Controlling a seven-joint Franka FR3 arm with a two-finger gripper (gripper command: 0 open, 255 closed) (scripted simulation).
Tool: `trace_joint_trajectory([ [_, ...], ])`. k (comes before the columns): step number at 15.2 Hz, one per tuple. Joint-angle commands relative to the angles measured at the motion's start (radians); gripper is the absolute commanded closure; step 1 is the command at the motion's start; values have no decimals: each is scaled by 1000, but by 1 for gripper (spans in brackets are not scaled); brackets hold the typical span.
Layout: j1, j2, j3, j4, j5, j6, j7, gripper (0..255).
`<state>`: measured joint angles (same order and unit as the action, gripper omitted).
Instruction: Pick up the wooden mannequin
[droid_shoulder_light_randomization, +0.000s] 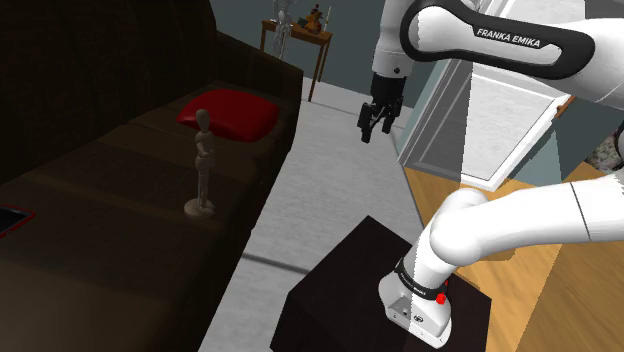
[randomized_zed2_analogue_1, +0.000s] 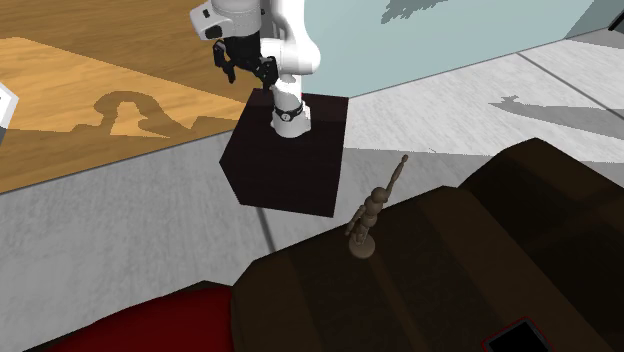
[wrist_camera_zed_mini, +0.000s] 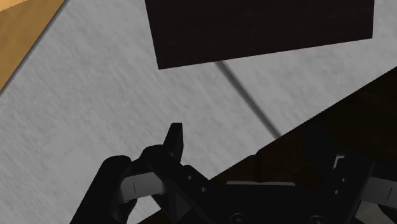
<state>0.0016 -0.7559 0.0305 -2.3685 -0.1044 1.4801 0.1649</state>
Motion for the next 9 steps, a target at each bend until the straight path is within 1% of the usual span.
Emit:
trace_joint_trajectory([
  [1,0,0,0,0,0,0,0,0],
  [5,20,86,73,49,68,32,105,0],
  [9,35,186,141,117,121,64,206,0],
])
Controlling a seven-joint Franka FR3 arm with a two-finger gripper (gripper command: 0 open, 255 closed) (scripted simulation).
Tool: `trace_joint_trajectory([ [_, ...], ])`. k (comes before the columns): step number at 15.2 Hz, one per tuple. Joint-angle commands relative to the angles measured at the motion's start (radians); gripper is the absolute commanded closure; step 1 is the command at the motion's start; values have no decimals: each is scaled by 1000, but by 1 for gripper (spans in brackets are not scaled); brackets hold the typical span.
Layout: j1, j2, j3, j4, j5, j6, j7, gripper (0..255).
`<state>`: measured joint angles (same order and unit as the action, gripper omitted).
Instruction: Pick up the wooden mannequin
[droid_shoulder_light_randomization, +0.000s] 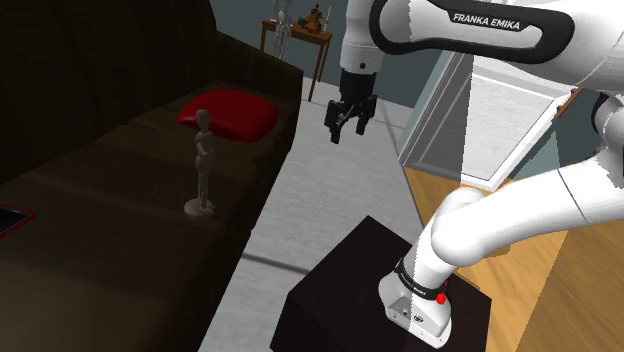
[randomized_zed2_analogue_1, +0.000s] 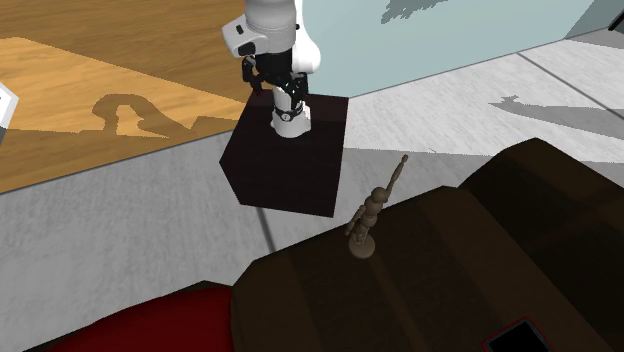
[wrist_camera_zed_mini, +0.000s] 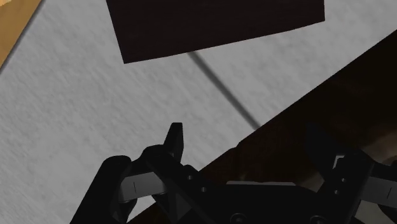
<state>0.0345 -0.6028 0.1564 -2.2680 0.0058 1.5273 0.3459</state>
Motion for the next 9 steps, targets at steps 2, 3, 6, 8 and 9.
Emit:
trace_joint_trajectory([
  [2,7,88,49,57,32,32,75,0],
  [3,10,116,65,79,40,39,100,0],
  [6,16,205,112,153,59,58,176,0],
  [8,21,268,141,208,64,69,226,0],
  [9,23,301,156,238,65,73,252,0],
])
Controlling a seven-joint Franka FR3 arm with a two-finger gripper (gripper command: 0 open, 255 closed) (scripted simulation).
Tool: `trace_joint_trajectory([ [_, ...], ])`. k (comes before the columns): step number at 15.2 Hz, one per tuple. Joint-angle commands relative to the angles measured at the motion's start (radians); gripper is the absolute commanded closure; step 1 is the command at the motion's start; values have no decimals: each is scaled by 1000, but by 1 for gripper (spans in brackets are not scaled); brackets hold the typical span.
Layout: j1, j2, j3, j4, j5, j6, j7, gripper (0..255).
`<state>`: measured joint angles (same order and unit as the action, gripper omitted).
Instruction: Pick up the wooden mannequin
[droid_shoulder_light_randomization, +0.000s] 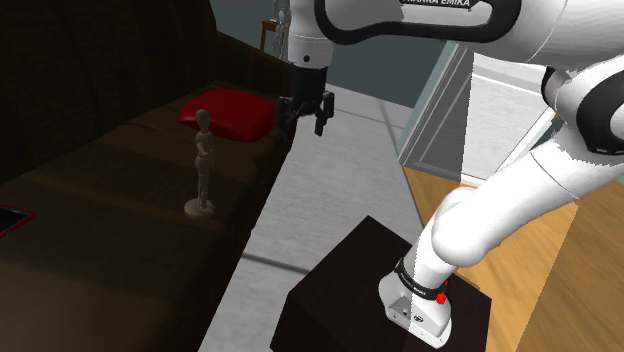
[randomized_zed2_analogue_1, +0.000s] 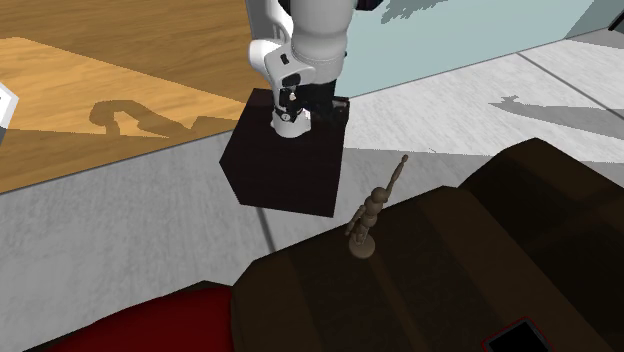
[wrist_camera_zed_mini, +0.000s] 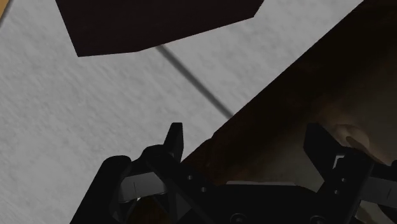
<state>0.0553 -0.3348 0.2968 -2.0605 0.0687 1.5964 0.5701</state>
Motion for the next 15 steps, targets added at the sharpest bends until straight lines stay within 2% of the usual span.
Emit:
trace_joint_trajectory([
  [1,5,66,29,61,2,8,54,0],
  [9,47,362,122,360,-51,6,263,0],
  [15,129,625,155,676,-138,-53,410,0],
])
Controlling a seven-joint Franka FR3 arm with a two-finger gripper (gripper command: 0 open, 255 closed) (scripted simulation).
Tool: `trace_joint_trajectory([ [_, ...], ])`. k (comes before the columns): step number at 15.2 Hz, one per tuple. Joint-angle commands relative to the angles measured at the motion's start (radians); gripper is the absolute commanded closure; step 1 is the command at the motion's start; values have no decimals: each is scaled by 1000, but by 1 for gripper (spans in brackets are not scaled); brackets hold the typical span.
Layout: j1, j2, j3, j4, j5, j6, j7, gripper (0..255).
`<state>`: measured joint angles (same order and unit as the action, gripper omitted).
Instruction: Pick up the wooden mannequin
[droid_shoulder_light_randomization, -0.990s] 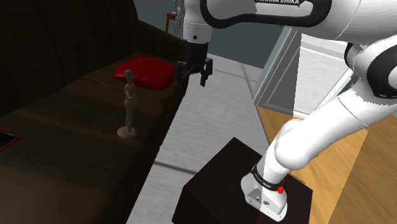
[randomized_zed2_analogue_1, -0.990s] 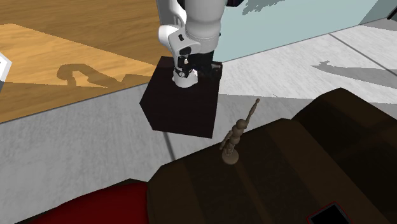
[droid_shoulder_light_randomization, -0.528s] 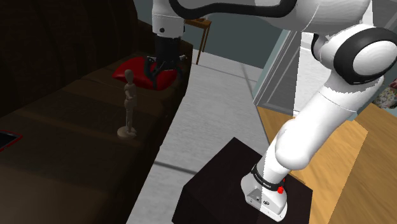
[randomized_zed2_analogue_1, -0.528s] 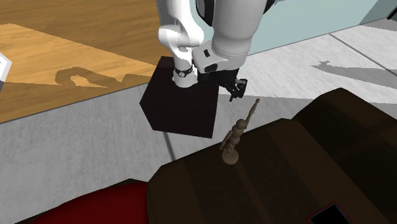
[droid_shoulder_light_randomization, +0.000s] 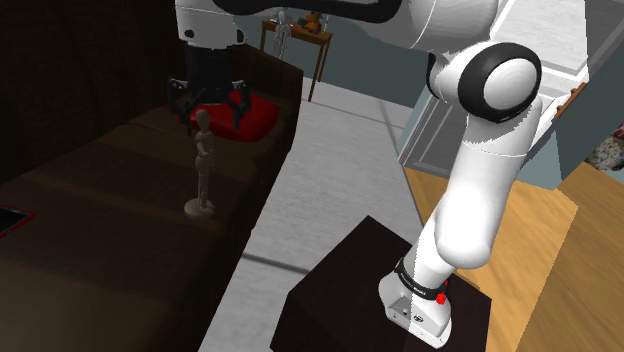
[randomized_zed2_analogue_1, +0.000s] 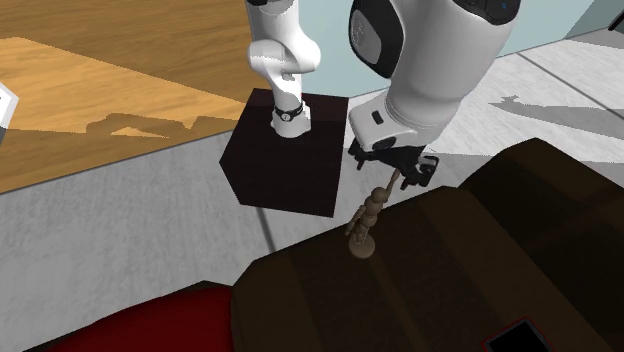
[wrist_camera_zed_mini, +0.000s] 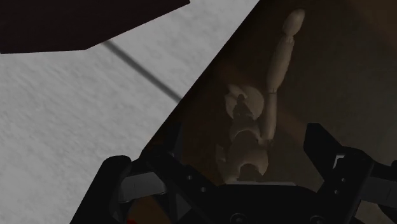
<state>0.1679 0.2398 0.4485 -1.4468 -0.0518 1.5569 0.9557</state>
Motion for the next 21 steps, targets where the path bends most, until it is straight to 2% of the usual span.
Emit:
trace_joint_trajectory([
  [1,36,96,5,125,-33,-30,45,0],
  [8,25,82,0,10,-27,71,40,0],
  [11,25,81,0,1,-27,79,40,0],
  [12,25,81,0,2,-27,78,40,255],
  [21,25,81,0,1,-27,79,40,255],
])
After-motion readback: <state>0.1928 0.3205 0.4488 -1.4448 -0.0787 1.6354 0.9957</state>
